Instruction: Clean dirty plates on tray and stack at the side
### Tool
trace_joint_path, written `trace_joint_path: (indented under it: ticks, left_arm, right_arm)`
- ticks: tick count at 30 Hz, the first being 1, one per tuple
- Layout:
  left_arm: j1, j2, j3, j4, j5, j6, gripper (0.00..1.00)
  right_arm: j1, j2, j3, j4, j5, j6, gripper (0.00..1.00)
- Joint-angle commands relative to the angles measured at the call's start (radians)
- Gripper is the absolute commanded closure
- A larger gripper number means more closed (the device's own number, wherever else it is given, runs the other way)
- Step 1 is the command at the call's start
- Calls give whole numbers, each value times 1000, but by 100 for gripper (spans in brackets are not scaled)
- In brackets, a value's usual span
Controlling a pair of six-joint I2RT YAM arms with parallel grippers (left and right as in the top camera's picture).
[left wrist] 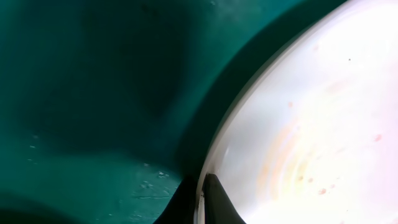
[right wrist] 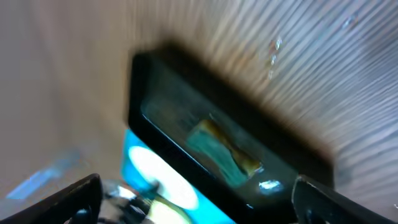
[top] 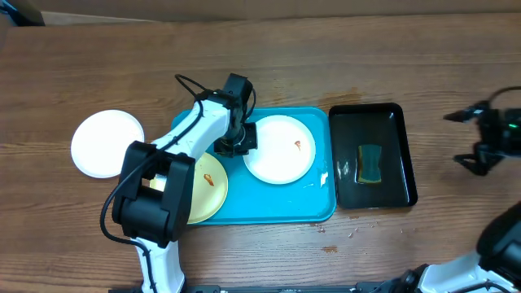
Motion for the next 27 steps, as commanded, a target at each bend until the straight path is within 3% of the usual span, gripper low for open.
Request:
trace_joint_path:
  ticks: [1, 7, 13, 17, 23, 27]
  left_arm:
    - [20, 23, -31, 0, -71, -26, 96]
    - [20, 23, -31, 3, -72, 3, 96]
    - [20, 23, -32, 2, -72, 14, 96]
    - [20, 23, -32, 2, -71, 14, 96]
    - [20, 23, -32, 0, -68, 14, 96]
    - [20, 23, -32, 0, -68, 14, 96]
  right_arm:
    - [162, -36, 24, -12, 171, -28, 9]
    - [489, -36, 18, -26, 488, -19, 13]
    - [683, -35, -60, -57, 704, 76, 10]
    - [716, -35, -152, 12, 704, 93, 10]
    - [716, -35, -330, 249, 703, 93, 9]
    - [716, -35, -407, 397, 703, 93, 15]
